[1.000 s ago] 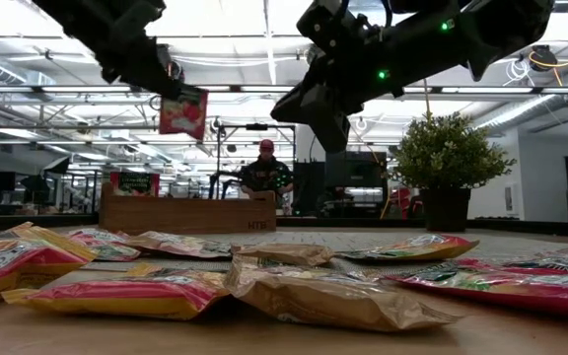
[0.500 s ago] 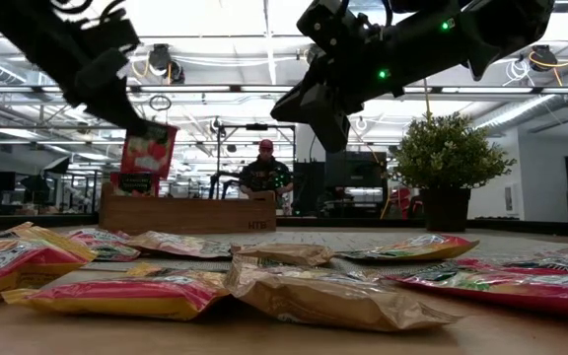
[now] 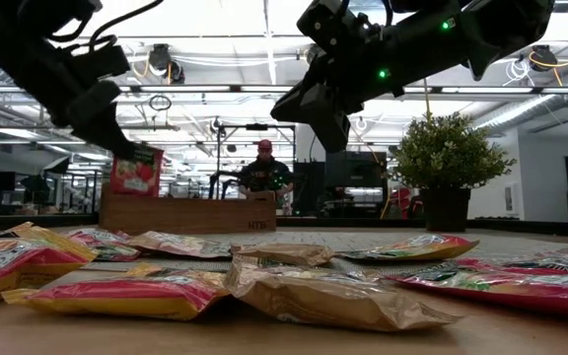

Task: Pick & Place Tea
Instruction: Put the red tea bag into the left section of the wooden organizer

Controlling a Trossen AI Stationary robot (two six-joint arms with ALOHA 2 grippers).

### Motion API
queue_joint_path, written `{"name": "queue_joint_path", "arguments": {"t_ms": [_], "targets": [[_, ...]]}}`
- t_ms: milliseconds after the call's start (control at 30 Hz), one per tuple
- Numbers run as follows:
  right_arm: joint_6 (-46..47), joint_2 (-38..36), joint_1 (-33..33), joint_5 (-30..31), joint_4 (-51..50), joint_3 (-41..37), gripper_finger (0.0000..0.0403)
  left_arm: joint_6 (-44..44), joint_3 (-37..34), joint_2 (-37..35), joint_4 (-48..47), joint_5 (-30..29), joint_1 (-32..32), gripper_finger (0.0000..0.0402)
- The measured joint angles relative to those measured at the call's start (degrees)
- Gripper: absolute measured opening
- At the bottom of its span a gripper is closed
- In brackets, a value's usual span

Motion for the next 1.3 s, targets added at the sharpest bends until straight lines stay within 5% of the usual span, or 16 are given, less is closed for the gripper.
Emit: {"name": "queue_joint_path", "arguments": {"t_ms": [1300], "targets": [[0.0, 0.0, 0.0, -0.1, 0.0, 0.0, 0.0047, 8.8, -1.3, 0.0, 0.2, 0.0, 3.2, 0.0004]]}}
